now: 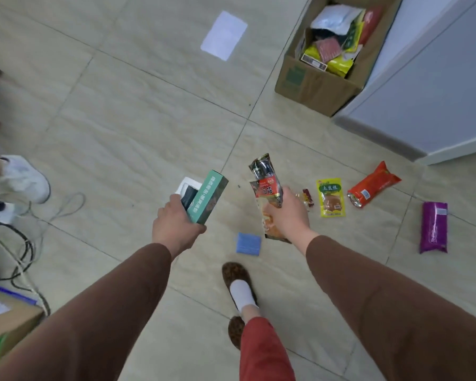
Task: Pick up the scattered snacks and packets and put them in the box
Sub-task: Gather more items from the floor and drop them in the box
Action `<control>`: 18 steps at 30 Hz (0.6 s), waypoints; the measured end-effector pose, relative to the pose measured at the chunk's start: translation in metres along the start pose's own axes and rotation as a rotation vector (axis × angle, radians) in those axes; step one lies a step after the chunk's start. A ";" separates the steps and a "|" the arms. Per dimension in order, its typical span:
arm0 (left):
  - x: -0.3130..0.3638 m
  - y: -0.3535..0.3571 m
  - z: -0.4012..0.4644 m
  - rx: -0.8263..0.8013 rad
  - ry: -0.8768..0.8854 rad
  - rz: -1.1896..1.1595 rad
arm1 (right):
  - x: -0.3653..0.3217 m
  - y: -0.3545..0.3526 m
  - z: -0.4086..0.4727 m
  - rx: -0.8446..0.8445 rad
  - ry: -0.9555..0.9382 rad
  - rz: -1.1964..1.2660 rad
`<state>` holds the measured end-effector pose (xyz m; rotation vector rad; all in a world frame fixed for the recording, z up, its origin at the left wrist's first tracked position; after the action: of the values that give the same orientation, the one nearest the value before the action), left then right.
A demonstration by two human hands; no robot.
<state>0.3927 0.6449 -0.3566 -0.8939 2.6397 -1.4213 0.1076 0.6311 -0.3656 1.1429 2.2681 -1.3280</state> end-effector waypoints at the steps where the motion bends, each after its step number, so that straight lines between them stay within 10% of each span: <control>1: 0.004 -0.011 0.012 0.003 0.013 0.000 | -0.012 0.001 0.011 0.008 0.001 0.000; 18: 0.118 -0.178 0.237 -0.011 0.366 0.222 | -0.173 -0.003 0.142 0.211 0.160 0.133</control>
<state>0.4431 0.3313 -0.3294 -0.3477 2.8845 -1.6452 0.1970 0.4277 -0.3403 1.4921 2.1524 -1.4985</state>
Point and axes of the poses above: each hand's wrist, its own z-axis towards the middle knuckle, its own y-axis out of the palm, x = y × z, the point moved 6 cm from there along z, towards the middle knuckle, and after that the axes turned 3 degrees about -y, right-handed, at the moved point
